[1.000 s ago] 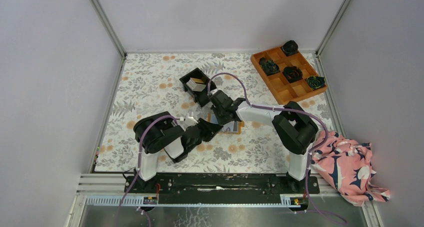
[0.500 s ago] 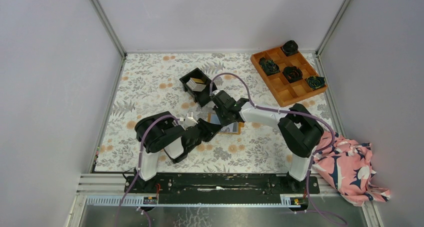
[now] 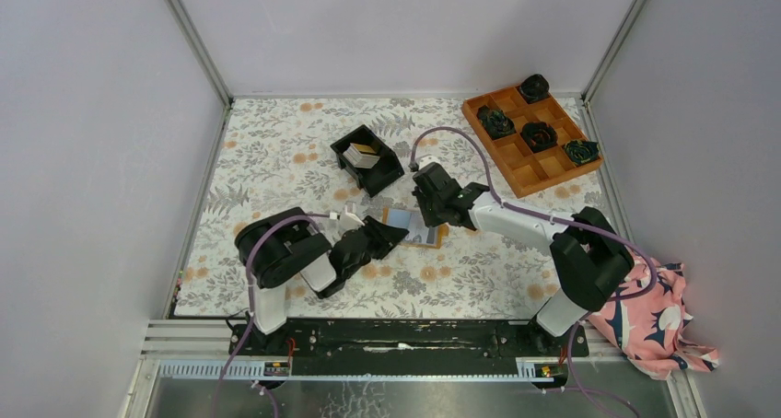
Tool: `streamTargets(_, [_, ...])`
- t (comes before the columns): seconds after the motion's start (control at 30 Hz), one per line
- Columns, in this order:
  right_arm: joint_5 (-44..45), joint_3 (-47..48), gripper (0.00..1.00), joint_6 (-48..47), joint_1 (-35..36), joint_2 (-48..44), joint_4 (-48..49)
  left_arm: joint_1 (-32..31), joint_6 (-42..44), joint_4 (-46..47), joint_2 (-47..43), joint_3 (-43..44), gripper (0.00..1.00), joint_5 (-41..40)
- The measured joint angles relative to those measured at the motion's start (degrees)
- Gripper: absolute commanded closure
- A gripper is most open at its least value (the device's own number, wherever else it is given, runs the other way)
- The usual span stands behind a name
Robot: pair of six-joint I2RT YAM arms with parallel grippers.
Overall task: Put the credit cards into the card holder
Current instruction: Insert the credit card into the card holder.
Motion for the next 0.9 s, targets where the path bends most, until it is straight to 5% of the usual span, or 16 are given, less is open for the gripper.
streamTargets(0.33, [0.3, -5.0, 0.98, 0.6, -1.6, -1.3, 0.8, 0.0, 8.7, -16.6, -10.4, 4.0, 0.72, -3.5])
streamTargets(0.9, [-0.2, -8.1, 0.99, 1.5, -2.9, -1.3, 2.7, -0.4, 20.8, -38.9, -12.4, 12.6, 0.90, -8.5])
